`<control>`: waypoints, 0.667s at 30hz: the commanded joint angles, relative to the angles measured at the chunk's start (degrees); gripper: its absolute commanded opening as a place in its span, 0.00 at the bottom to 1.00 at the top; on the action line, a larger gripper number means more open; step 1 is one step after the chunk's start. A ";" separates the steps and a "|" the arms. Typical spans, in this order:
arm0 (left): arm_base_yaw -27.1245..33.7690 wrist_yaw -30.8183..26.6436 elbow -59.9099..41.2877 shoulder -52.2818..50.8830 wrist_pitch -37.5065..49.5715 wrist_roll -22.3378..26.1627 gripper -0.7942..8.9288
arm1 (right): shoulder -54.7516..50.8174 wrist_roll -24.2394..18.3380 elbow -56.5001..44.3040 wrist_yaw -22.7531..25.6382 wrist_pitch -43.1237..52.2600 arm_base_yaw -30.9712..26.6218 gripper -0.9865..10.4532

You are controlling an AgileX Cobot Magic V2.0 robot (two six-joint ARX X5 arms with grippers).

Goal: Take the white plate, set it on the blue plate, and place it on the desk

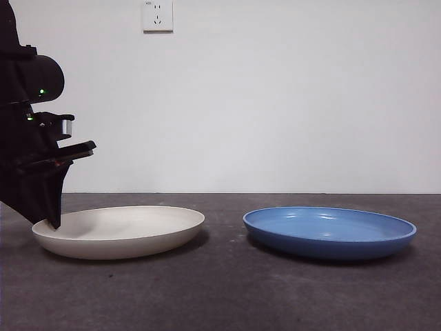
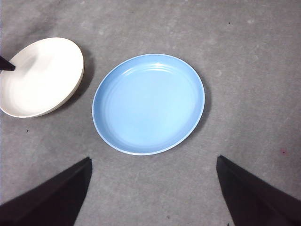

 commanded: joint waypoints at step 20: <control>-0.07 3.82 2.95 -8.57 1.07 -5.57 0.09 | 0.33 0.57 1.05 -0.02 0.59 0.04 0.46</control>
